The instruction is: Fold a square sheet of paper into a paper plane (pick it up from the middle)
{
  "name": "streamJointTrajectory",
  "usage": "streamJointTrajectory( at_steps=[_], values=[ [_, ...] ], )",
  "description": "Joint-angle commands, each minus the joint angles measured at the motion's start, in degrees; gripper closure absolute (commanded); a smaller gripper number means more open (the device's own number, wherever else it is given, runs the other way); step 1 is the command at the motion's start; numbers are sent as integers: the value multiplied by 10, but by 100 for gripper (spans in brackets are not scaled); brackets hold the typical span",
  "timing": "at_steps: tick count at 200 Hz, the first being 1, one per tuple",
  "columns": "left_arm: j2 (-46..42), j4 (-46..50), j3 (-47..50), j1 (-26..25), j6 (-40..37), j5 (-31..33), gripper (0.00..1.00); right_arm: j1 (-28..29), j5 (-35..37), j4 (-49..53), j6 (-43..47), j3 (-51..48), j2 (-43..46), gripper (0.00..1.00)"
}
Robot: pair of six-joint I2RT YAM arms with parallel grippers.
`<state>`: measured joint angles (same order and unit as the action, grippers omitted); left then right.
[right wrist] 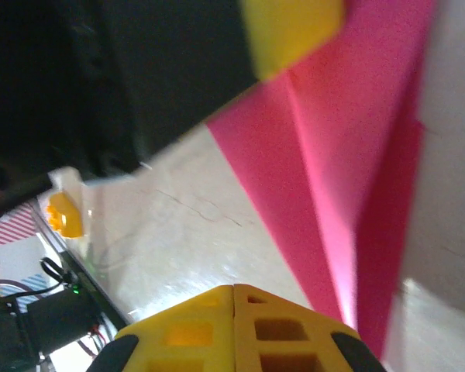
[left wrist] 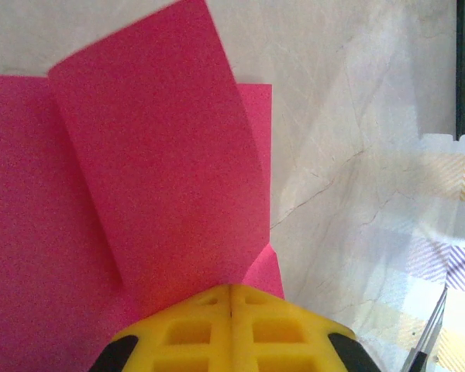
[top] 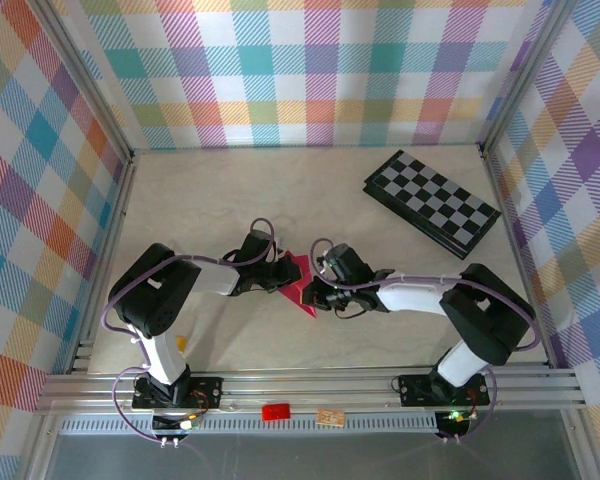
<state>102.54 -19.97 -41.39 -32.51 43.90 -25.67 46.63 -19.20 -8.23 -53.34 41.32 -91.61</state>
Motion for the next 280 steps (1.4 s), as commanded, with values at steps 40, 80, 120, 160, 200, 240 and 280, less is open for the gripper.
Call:
streamJointTrajectory(
  at_steps=[40, 80, 120, 160, 200, 240, 280],
  values=[
    [30, 36, 27, -1, -11, 23, 96, -19, -24, 16, -10, 70, -91, 92],
    [32, 34, 26, -1, -12, 25, 96, -17, -38, 19, -21, 43, -98, 91],
    [35, 34, 25, -1, -10, 24, 96, -8, -34, 9, -29, 8, -85, 91],
    [30, 41, 26, -1, -11, 26, 96, -6, -17, 15, -26, -8, -79, 91],
    [28, 41, 28, 0, -11, 30, 96, -4, -11, 48, -13, -7, -69, 92],
    [28, 41, 30, 4, -11, 30, 96, 0, 2, 79, 1, -31, -50, 96],
    [27, 43, 30, 7, -12, 31, 96, 4, 0, 96, 11, -58, -27, 97]
  ],
)
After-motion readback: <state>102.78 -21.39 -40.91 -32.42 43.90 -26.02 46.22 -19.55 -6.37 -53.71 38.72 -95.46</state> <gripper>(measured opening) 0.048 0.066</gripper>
